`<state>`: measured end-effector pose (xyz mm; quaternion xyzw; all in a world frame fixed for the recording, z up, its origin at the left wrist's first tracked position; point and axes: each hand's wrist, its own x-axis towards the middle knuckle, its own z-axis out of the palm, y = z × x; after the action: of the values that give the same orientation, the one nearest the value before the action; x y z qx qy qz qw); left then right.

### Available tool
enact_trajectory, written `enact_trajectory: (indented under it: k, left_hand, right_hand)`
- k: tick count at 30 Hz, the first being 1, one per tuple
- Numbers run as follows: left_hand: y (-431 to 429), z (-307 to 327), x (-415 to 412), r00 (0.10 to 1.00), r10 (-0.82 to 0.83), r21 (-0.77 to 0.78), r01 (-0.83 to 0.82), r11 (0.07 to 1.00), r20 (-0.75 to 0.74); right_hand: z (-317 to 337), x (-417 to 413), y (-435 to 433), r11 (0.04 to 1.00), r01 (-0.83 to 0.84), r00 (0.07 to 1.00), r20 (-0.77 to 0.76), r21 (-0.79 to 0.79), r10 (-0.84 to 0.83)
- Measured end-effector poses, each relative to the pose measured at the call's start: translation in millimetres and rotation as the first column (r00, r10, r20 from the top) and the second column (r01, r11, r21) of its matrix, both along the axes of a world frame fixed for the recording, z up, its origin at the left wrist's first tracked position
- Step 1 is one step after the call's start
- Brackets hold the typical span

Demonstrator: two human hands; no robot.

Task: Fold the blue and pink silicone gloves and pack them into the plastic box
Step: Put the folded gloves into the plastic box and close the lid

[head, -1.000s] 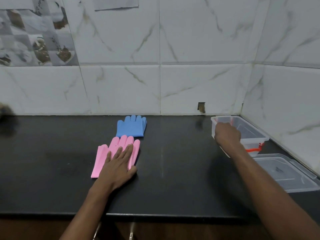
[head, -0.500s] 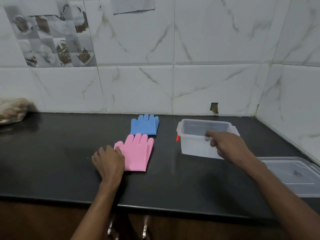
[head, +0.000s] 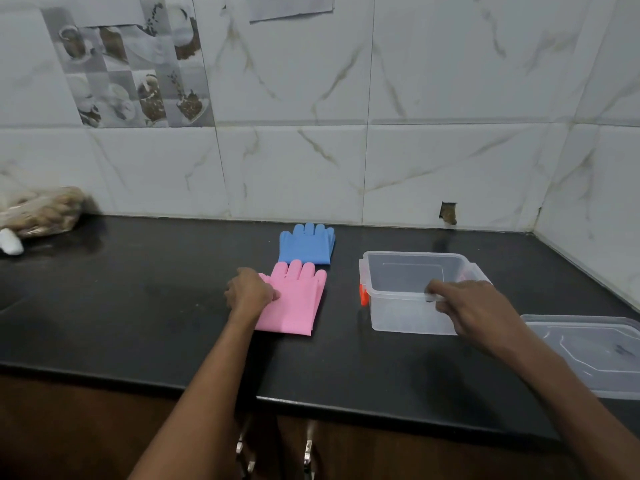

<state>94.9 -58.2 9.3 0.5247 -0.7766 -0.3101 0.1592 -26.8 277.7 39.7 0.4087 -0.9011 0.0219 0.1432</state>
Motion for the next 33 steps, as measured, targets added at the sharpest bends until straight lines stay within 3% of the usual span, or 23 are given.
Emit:
enact_trajectory:
  k: [2, 4, 6, 8, 9, 10, 11, 12, 13, 14, 15, 17, 19, 21, 23, 25, 28, 31, 33]
  left_hand:
    - [-4, 7, -6, 0.997, -0.048, 0.035, 0.045, 0.998, 0.066]
    - [-10, 9, -10, 0.995, -0.087, 0.095, 0.082, 0.992, 0.049]
    - [-14, 8, -8, 0.996, -0.087, 0.143, 0.083, 0.986, 0.022]
    - [-17, 7, -3, 0.996, -0.094, 0.181, 0.094, 0.979, -0.008]
    - [-18, 8, -2, 0.994, -0.097, 0.197, 0.104, 0.975, -0.044]
    - [-18, 10, 0, 0.991, -0.097, 0.222, 0.116, 0.968, -0.095]
    - [-17, 13, 1, 0.984, -0.094, 0.266, 0.132, 0.955, -0.148]
    - [-16, 16, 2, 0.978, -0.093, 0.333, 0.152, 0.93, -0.188]
    - [-15, 17, 3, 0.974, -0.09, 0.417, 0.171, 0.892, -0.208]
    - [-14, 17, 4, 0.97, -0.083, 0.496, 0.19, 0.847, -0.23]
    - [-11, 16, 5, 0.965, -0.077, 0.545, 0.207, 0.812, -0.252]
    - [-4, 12, 5, 0.946, -0.056, 0.569, 0.238, 0.787, -0.318]
    - [3, 8, 1, 0.902, -0.001, 0.568, 0.273, 0.777, -0.432]
    - [14, 2, -1, 0.844, 0.093, 0.585, 0.282, 0.761, -0.529]
    - [26, -7, 0, 0.783, 0.2, 0.607, 0.265, 0.749, -0.589]
    - [40, -17, 4, 0.704, 0.309, 0.645, 0.272, 0.714, -0.639]
    - [52, -26, 18, 0.555, 0.422, 0.666, 0.368, 0.649, -0.717]
    - [49, -28, 31, 0.369, 0.566, 0.668, 0.524, 0.529, -0.737]
    - [40, -21, 37, 0.32, 0.642, 0.684, 0.565, 0.462, -0.697]
  right_hand:
    - [3, 9, -1, 1.0, -0.002, 0.997, -0.081, 0.025, 0.004]
    - [0, 28, -4, 0.97, -0.107, 0.987, -0.143, -0.217, 0.077]
    - [-12, 54, -14, 0.815, -0.27, 0.962, -0.172, -0.513, 0.21]
    - [-24, 82, -28, 0.725, -0.249, 0.947, -0.004, -0.642, 0.322]
    - [-29, 93, -36, 0.725, -0.135, 0.923, 0.18, -0.675, 0.34]
    - [-35, 101, -47, 0.75, 0.025, 0.842, 0.419, -0.661, 0.341]
    - [-39, 106, -58, 0.769, 0.201, 0.672, 0.656, -0.607, 0.342]
    - [-43, 109, -69, 0.763, 0.359, 0.439, 0.819, -0.538, 0.37]
    - [-44, 112, -80, 0.731, 0.486, 0.202, 0.875, -0.479, 0.439]
    - [-44, 113, -89, 0.693, 0.579, 0.027, 0.86, -0.429, 0.51]
    - [-44, 113, -99, 0.663, 0.642, -0.084, 0.823, -0.386, 0.561]
    - [-46, 110, -119, 0.618, 0.72, -0.219, 0.741, -0.317, 0.635]
    - [-48, 109, -138, 0.571, 0.777, -0.285, 0.661, -0.264, 0.694]
    - [-45, 108, -155, 0.473, 0.843, -0.245, 0.599, -0.256, 0.762]
    - [-42, 105, -169, 0.324, 0.894, -0.084, 0.594, -0.311, 0.8]
    - [-40, 99, -177, 0.243, 0.894, 0.101, 0.697, -0.377, 0.71]
    - [-33, 99, -179, 0.359, 0.813, 0.286, 0.853, -0.457, 0.437]
    - [-25, 101, -172, 0.489, 0.7, 0.41, 0.853, -0.521, 0.322]
    - [-12, 100, -164, 0.545, 0.615, 0.487, 0.818, -0.57, 0.307]
